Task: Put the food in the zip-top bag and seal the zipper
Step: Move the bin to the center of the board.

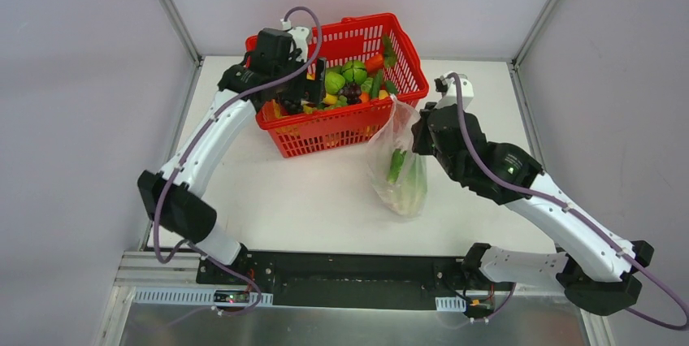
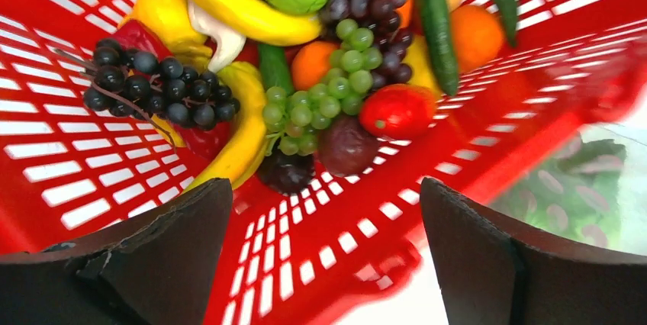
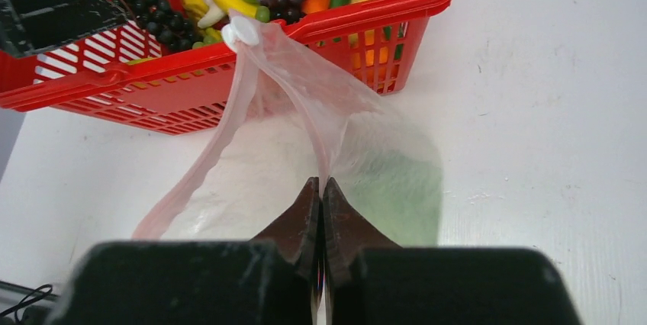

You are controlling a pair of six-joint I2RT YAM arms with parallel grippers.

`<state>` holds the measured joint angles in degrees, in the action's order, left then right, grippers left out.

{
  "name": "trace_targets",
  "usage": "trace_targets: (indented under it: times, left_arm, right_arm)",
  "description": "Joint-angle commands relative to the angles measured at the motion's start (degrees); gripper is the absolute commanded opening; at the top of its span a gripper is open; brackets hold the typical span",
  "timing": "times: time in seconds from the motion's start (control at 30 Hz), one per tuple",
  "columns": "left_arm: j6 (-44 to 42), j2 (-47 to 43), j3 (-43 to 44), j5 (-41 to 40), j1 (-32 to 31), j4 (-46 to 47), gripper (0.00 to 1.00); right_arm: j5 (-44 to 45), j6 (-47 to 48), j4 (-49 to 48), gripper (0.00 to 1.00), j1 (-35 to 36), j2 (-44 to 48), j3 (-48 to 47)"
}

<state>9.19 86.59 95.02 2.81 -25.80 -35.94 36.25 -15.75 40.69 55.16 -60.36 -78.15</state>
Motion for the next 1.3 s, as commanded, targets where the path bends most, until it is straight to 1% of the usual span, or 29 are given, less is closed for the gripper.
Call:
trace_targets:
  times: [0.0, 0.1, 0.2, 0.33, 0.63, 0.77, 0.87, 0.93, 1.03, 1.1, 1.2, 1.27]
  left_arm:
    - [-3.3, 5.3, 2.2, 5.4, 3.1, -1.5, 0.96]
    - [-1.8, 6.3, -0.3, 6.7, 4.0, -1.3, 0.93]
    - [0.7, 4.0, -6.2, 6.3, 4.0, 0.8, 0.92]
    - [3.4, 0.2, -13.0, 4.2, 4.0, -0.4, 0.9]
    - [10.4, -16.2, -34.1, -2.1, 3.9, 1.7, 0.89]
    - [13.5, -23.2, -40.6, -5.6, 4.0, 1.4, 0.9]
    - [15.2, -25.8, -42.6, -9.4, 4.0, -1.6, 0.91]
    - [17.4, -27.5, -44.2, -10.5, 4.0, -2.6, 0.9]
    - [20.7, -32.2, -47.7, -12.5, 4.0, -3.2, 0.9]
    - [22.1, -35.5, -48.9, -16.0, 4.0, -5.2, 0.91]
    - [21.8, -39.1, -48.8, -18.3, 4.1, -6.2, 0.93]
    - [21.0, -39.0, -46.5, -19.0, 4.1, -7.7, 0.93]
  right_arm:
    - [0.1, 1.7, -4.4, 0.0, -1.7, -0.1, -0.3]
    - [-1.0, 1.7, -5.9, 0.0, -2.6, 0.6, 1.0]
    - [-0.9, 2.0, -7.3, 0.0, -4.0, 1.8, 2.5]
    - [-1.1, 2.9, -7.8, 0.0, -5.5, 2.9, 3.0]
    - [1.3, 6.0, -9.3, 0.01, -8.7, 5.4, 4.1]
    - [1.3, 6.6, -8.7, 0.01, -10.3, 5.9, 4.2]
    - [2.3, 7.3, -7.8, 0.02, -11.7, 6.3, 4.4]
    - [2.7, 7.7, -7.4, 0.02, -12.7, 6.6, 4.6]
    - [1.2, 7.6, -6.9, 0.03, -14.7, 6.7, 5.0]
    - [0.2, 7.3, -6.7, 0.02, -15.6, 6.6, 5.0]
    - [-0.4, 7.5, -6.7, 0.03, -16.9, 6.5, 5.3]
    - [-0.5, 8.0, -6.8, 0.03, -17.7, 6.2, 5.3]
